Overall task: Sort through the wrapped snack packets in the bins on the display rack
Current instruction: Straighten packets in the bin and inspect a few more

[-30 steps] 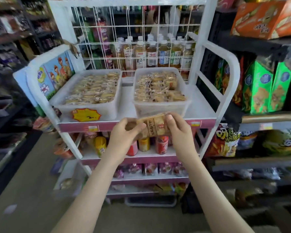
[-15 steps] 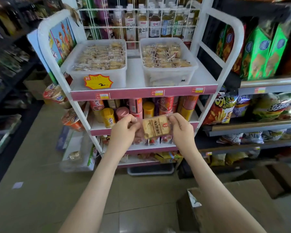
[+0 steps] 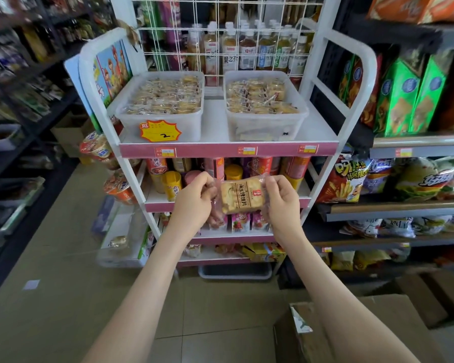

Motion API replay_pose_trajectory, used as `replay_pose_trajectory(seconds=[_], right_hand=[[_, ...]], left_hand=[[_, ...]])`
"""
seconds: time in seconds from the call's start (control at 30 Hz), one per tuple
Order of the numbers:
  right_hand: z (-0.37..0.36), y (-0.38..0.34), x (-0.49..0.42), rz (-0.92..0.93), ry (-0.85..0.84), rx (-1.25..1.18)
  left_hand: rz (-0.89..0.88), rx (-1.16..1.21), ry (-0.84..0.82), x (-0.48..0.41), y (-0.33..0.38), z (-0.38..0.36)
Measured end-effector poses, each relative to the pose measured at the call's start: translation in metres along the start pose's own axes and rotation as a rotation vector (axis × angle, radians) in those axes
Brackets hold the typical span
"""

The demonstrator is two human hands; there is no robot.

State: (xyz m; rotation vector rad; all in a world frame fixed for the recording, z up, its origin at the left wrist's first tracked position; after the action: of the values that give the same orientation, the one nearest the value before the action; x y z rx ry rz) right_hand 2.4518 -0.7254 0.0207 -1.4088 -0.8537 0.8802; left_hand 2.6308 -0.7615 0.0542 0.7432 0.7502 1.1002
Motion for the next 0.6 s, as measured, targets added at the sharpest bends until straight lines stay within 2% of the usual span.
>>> replay_pose_trajectory(seconds=[0.27, 0.4, 0.43, 0.5, 0.53, 0.6], right_hand=[[0.001, 0.001, -0.006, -0.035, -0.015, -0.020], [-0.001, -0.014, -0.007, 0.101, 0.033, 0.180], [-0.004, -0.019, -0.005, 0.168, 0.030, 0.242], [-0.020, -0.029, 0.005, 0.330, -0.024, 0.377], [-0.031, -0.033, 0.012, 0.425, -0.057, 0.451], [-0.050, -0.038, 0.025, 0.583, -0.116, 0.541]], left_hand=[[0.066, 0.011, 0.015, -0.005, -0.007, -0.003], [0.083, -0.123, 0.028, -0.003, 0.001, -0.001], [0.105, -0.040, -0.030, 0.000, 0.005, -0.008], [0.206, 0.362, -0.175, 0.008, 0.016, -0.029], [0.245, 0.560, -0.201, 0.011, 0.019, -0.039], [0.277, 0.786, -0.133, 0.012, 0.019, -0.047]])
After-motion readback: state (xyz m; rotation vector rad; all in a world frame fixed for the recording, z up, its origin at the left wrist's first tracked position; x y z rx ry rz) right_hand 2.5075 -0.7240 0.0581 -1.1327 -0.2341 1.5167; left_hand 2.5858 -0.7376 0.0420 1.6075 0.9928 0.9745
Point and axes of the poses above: each hand's wrist, its own x-axis away from the middle knuckle, its own z-axis out of the back of the hand, y = z × x, the point moved 6 cm from there along -x, towards the middle knuckle, and after that the axes turned 4 degrees about -z, right-handed, at the moved point
